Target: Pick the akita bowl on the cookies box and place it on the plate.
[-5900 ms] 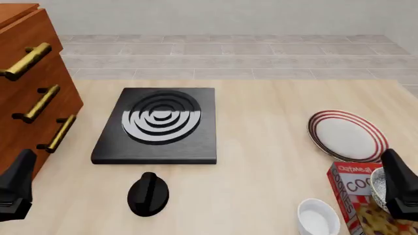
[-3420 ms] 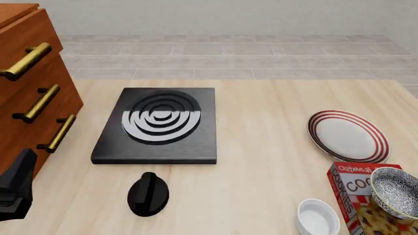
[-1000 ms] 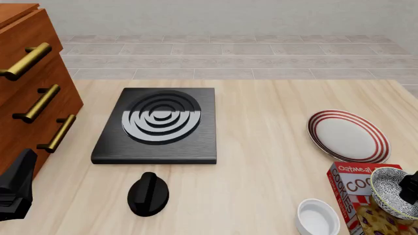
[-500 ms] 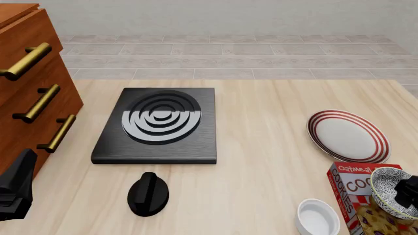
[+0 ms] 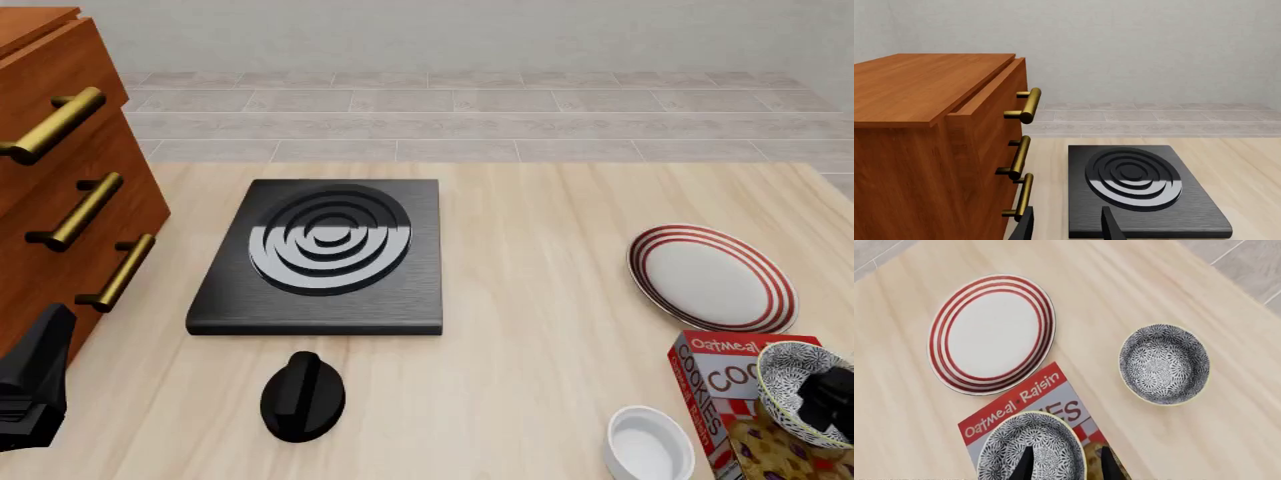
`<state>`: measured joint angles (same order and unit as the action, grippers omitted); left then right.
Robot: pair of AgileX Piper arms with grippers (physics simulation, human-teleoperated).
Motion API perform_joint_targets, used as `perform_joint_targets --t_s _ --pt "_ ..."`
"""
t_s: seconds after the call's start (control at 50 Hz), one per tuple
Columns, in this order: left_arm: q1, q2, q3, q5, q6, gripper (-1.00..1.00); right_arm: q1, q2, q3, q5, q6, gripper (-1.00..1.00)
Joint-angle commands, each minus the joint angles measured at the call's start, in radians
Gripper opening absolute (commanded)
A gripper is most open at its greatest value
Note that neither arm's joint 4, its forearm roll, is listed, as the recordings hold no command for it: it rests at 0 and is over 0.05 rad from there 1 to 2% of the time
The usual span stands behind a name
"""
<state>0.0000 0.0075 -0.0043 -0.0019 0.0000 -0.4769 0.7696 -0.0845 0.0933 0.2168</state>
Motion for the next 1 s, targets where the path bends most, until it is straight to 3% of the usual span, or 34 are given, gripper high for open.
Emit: perform_joint_targets --t_s 0.02,0.1,0.12,0.56,0.8,0.88,1.0 --pt "0.000 0.000 0.000 0.000 0.000 1.00 0.006 0.011 0.012 -0.018 0.005 1.00" --pt "0.000 0.000 0.000 0.000 0.000 1.00 0.010 0.013 0.014 -0.021 0.011 1.00" --pt "0.000 0.000 0.000 0.000 0.000 1.00 0.015 0.007 0.015 -0.017 0.013 -1.00" --pt "0.000 0.000 0.000 0.000 0.000 1.00 0.024 -0.044 -0.009 0.039 0.015 -1.00" --pt "0.000 0.000 0.000 0.000 0.000 1.00 0.134 -0.148 -0.086 0.160 0.069 -1.00" --pt "0.000 0.000 0.000 0.000 0.000 1.00 0.191 -0.157 -0.094 0.160 0.117 -1.00" --pt "0.000 0.000 0.000 0.000 0.000 1.00 0.234 -0.129 -0.151 0.150 0.133 -1.00"
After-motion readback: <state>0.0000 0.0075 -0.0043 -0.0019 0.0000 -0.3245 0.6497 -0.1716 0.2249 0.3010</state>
